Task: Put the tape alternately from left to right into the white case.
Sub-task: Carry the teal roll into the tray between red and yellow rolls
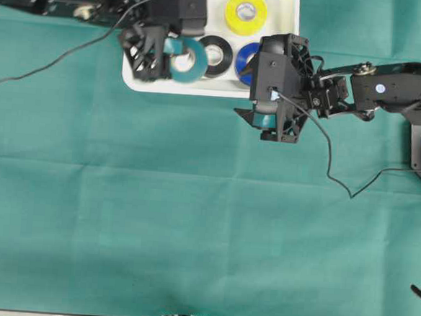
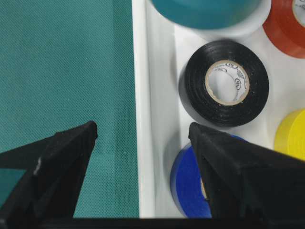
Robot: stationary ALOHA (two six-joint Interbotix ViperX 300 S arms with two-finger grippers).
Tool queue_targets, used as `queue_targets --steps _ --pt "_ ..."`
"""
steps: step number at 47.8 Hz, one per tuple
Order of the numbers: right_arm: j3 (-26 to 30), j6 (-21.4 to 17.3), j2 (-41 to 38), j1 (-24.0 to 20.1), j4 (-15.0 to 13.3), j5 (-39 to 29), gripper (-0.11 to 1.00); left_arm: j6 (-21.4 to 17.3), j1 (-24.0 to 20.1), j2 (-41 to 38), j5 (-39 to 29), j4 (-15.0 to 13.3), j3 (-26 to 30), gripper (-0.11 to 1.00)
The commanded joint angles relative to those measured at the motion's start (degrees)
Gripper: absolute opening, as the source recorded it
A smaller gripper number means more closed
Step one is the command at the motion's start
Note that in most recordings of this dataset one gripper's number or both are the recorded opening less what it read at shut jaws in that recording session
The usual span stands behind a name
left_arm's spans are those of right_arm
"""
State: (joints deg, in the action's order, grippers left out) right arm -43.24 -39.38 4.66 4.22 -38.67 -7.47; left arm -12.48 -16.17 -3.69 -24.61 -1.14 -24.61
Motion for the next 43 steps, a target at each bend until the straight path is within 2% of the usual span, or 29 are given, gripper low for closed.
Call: queue_targets --steps 1,20,43 --pt "0.8 -0.1 1.3 -0.4 0.1 0.2 0.84 -1.0 -1.7 -0.7 1.8 0.1 2.8 -0.03" --pt "0.8 -0.1 1.3 -0.7 0.1 0.2 0.84 -6.9 -7.2 -5.4 11.2 0.0 6.0 -0.03" --pt "0.8 -0.1 1.2 -0.8 0.1 0.2 0.84 -7.8 -10.2 -11.7 13.9 0.0 11.0 -0.03"
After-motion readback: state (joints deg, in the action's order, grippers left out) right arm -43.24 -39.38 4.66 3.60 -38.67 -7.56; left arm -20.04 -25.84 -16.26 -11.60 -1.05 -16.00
